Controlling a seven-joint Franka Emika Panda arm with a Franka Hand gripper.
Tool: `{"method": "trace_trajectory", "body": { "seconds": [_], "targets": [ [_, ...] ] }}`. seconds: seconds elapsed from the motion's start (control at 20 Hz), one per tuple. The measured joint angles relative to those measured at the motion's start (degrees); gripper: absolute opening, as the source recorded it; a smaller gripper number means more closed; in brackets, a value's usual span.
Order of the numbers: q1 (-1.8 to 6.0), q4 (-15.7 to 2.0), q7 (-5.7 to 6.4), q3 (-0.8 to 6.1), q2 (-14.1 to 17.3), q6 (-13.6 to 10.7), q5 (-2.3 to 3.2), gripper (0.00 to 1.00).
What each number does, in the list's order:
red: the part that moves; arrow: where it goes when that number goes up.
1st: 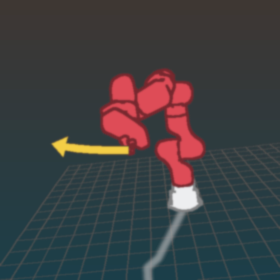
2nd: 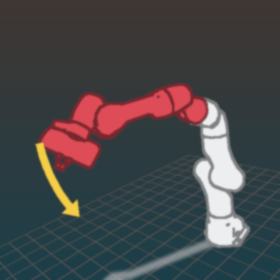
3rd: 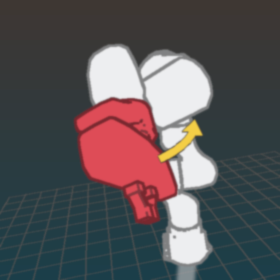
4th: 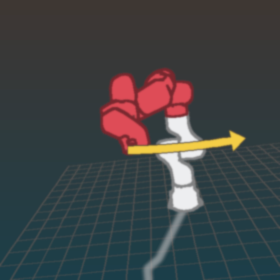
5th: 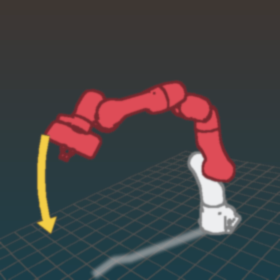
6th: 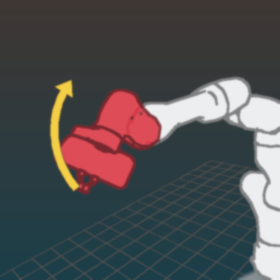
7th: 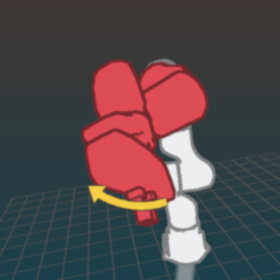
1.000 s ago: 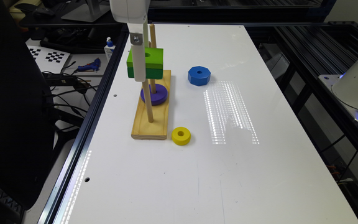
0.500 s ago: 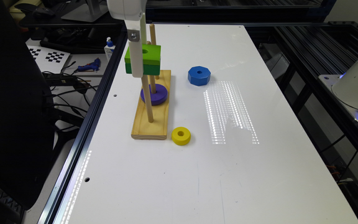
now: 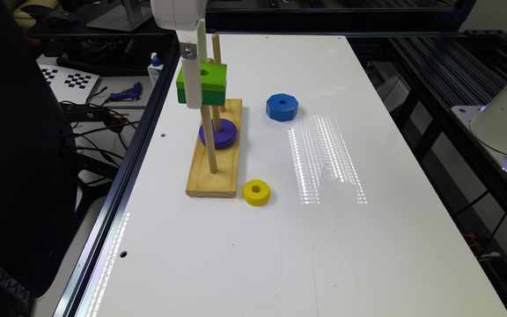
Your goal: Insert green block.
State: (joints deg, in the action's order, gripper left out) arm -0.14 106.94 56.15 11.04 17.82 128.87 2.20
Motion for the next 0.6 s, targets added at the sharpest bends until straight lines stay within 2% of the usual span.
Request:
{"method": "trace_trajectory", "body": {
  "seconds": [0.45, 0.6],
  "targets": [
    [-0.03, 0.01, 0.00, -0.01, 0.51, 0.22, 0.06, 0.00],
    [-0.04, -0.05, 0.02, -0.02, 2.83, 2.12, 0.50, 0.00]
  ]
}}
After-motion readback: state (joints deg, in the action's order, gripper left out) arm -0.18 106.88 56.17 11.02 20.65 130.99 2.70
